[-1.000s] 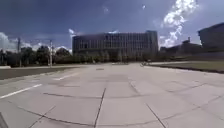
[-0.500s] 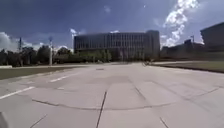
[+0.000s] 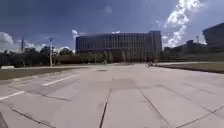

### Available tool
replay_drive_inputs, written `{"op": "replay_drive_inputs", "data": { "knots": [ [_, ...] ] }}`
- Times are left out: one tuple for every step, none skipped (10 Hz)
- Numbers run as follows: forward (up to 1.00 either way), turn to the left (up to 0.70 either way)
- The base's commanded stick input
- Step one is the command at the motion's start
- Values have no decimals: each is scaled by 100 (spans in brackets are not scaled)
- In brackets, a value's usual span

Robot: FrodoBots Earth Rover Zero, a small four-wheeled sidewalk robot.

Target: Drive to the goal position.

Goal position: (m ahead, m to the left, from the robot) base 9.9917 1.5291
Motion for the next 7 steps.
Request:
{"op": "replay_drive_inputs", "data": {
  "knots": [
    [85, 1],
    [85, 1],
    [85, 1],
    [85, -33],
    [85, -33],
    [85, -11],
    [85, 1]
  ]
}}
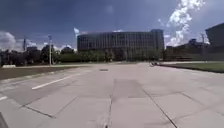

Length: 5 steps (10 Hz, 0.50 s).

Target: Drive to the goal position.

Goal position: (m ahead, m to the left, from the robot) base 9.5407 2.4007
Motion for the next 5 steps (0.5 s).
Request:
{"op": "replay_drive_inputs", "data": {
  "knots": [
    [85, 1],
    [85, 1],
    [85, 1],
    [85, 1],
    [85, 1]
  ]
}}
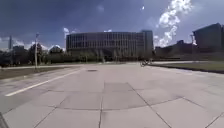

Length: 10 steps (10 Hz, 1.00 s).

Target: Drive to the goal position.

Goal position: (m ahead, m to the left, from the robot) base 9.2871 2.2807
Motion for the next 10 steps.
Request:
{"op": "replay_drive_inputs", "data": {
  "knots": [
    [85, 1],
    [85, 1],
    [85, 1],
    [85, 1],
    [85, 1],
    [85, 1],
    [85, 1],
    [85, 1],
    [85, 1],
    [85, 1]
  ]
}}
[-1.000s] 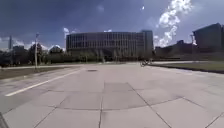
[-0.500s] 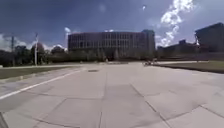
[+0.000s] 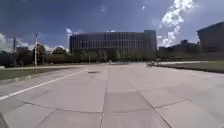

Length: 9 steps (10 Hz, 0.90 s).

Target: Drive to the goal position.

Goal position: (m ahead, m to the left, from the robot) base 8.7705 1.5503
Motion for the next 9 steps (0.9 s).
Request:
{"op": "replay_drive_inputs", "data": {
  "knots": [
    [85, 1],
    [85, 1],
    [85, 1],
    [85, -13],
    [85, -24],
    [85, -33],
    [85, -33],
    [85, -33],
    [85, -33]
  ]
}}
